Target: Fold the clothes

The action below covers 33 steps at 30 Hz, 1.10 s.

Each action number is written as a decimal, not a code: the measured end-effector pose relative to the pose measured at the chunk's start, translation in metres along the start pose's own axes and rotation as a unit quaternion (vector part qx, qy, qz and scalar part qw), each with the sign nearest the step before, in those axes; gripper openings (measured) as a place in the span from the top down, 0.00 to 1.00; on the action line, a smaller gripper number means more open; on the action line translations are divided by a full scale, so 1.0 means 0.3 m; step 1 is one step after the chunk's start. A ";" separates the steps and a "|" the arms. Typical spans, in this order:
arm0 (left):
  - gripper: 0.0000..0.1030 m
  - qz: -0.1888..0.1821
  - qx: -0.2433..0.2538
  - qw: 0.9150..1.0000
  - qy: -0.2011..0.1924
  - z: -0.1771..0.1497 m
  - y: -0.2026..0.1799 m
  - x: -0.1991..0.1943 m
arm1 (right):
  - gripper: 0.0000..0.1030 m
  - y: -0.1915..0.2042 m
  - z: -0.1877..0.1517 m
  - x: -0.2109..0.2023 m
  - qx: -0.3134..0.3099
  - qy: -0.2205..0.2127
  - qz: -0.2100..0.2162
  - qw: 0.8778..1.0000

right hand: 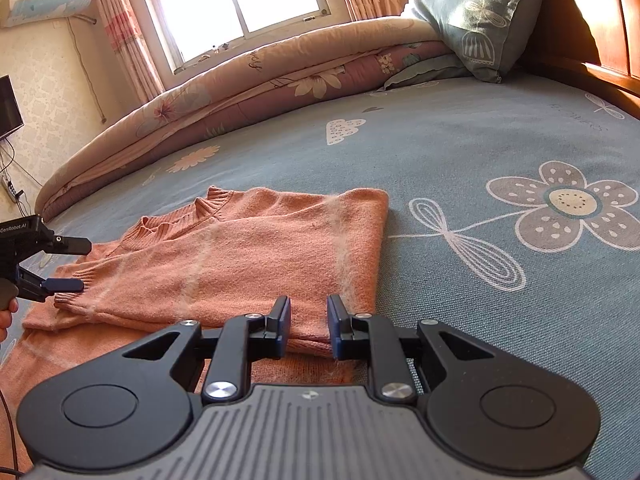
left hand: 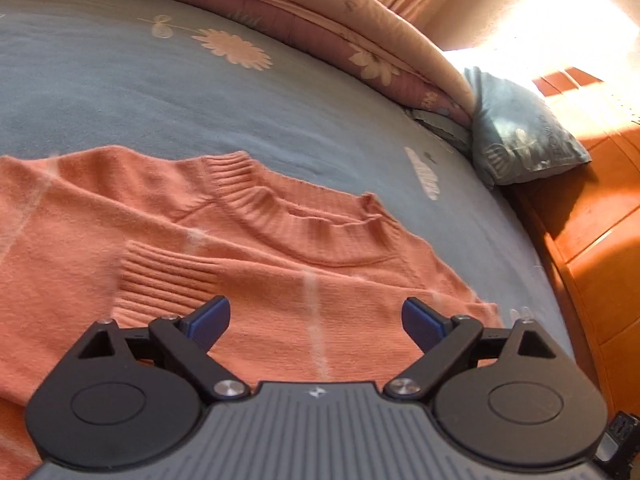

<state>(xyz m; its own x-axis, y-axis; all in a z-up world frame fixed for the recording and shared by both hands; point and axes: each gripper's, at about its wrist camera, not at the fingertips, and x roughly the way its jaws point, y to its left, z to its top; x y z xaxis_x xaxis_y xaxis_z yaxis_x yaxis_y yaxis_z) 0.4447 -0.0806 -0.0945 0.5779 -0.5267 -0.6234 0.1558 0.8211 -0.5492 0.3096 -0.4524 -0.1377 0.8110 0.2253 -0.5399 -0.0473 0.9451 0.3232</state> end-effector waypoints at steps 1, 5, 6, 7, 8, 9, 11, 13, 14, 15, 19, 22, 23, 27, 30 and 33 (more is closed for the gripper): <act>0.10 -0.027 0.002 1.000 0.008 -0.003 -0.037 0.020 | 0.77 0.000 0.000 0.000 0.000 0.000 0.000 1.000; 0.09 -0.114 0.002 0.992 0.058 -0.049 -0.179 0.147 | 0.77 0.001 -0.001 0.000 -0.002 -0.001 -0.001 1.000; 0.09 -0.125 0.002 0.990 0.070 -0.066 -0.204 0.180 | 0.77 0.000 -0.001 0.000 -0.002 -0.001 0.000 1.000; 0.09 -0.128 0.003 0.989 0.079 -0.082 -0.224 0.209 | 0.77 0.000 -0.001 0.000 -0.002 0.000 0.000 1.000; 0.09 -0.132 0.005 0.987 0.087 -0.098 -0.244 0.238 | 0.77 0.000 -0.001 0.000 -0.002 0.000 0.001 1.000; 0.09 -0.127 0.009 0.988 0.091 -0.113 -0.256 0.259 | 0.77 -0.001 -0.001 0.000 -0.002 0.000 0.001 1.000; 0.09 -0.113 0.014 0.990 0.086 -0.129 -0.251 0.258 | 0.77 -0.003 0.000 0.000 -0.001 0.001 0.004 1.000; 0.09 -0.108 0.007 0.991 0.077 -0.130 -0.220 0.228 | 0.77 -0.010 0.004 0.000 0.004 0.002 0.008 1.000; 0.09 -0.103 0.003 0.992 0.072 -0.125 -0.201 0.211 | 0.77 -0.014 0.005 0.000 0.007 0.003 0.010 1.000; 0.09 -0.093 0.000 0.993 0.066 -0.115 -0.175 0.190 | 0.77 -0.017 0.007 0.000 0.010 0.004 0.012 1.000; 0.09 -0.036 -0.012 0.999 0.039 -0.078 -0.088 0.104 | 0.77 -0.023 0.008 0.001 0.018 0.005 0.015 1.000; 0.09 -0.007 -0.004 1.000 0.023 -0.080 -0.074 0.051 | 0.77 -0.015 0.007 -0.001 0.013 0.005 0.011 1.000; 0.09 -0.008 0.001 1.000 0.023 -0.087 -0.081 0.039 | 0.73 -0.009 0.006 -0.005 0.010 0.004 0.010 1.000; 0.09 0.022 0.045 0.999 0.018 -0.138 -0.153 0.019 | 0.56 0.041 0.011 -0.043 -0.022 -0.010 -0.004 1.000; 0.09 0.059 0.085 0.995 0.004 -0.192 -0.217 0.009 | 0.49 0.072 0.020 -0.084 -0.045 -0.028 -0.027 0.998; 0.09 0.065 0.118 0.991 0.003 -0.252 -0.249 -0.019 | 0.44 0.065 0.033 -0.116 -0.044 -0.031 -0.045 0.998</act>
<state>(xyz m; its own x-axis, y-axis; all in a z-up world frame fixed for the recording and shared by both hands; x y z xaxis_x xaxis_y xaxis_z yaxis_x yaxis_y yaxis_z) 0.3692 -0.1555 -0.0921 0.6002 -0.4138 -0.6845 0.2636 0.9103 -0.3192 0.2863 -0.4441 -0.1048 0.8491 0.1263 -0.5130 -0.0221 0.9786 0.2044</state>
